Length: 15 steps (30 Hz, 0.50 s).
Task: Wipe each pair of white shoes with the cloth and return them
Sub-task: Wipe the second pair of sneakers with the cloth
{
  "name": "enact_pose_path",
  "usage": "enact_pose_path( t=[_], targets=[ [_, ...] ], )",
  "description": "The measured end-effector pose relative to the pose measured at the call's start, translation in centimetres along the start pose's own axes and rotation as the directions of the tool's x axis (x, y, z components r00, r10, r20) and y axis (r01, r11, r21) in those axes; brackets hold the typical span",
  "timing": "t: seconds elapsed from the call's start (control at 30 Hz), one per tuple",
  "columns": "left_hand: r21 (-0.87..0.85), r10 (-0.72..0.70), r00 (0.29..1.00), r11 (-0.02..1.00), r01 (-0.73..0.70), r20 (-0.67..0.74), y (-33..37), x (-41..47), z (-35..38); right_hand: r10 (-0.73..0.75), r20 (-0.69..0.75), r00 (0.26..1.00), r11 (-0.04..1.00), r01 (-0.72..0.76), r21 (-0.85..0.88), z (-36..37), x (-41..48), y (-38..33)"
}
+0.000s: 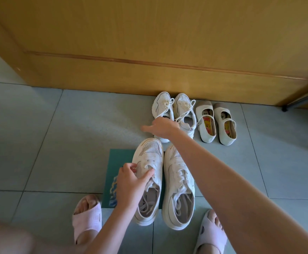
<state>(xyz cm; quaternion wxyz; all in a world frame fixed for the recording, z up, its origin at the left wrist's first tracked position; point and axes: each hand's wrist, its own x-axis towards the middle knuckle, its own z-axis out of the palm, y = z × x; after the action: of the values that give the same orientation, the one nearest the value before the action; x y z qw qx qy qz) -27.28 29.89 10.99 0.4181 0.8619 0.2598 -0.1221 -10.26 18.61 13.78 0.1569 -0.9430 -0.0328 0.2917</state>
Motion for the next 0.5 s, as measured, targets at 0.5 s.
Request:
enact_pose_path(
  t=[0.5],
  targets=[
    [-0.035,0.023,1.000,0.999,-0.023,0.013,-0.5,0.3,0.1,0.157,-0.175,0.972,0.987,-0.148,0.065,0.2,-0.8,3.8]
  ],
)
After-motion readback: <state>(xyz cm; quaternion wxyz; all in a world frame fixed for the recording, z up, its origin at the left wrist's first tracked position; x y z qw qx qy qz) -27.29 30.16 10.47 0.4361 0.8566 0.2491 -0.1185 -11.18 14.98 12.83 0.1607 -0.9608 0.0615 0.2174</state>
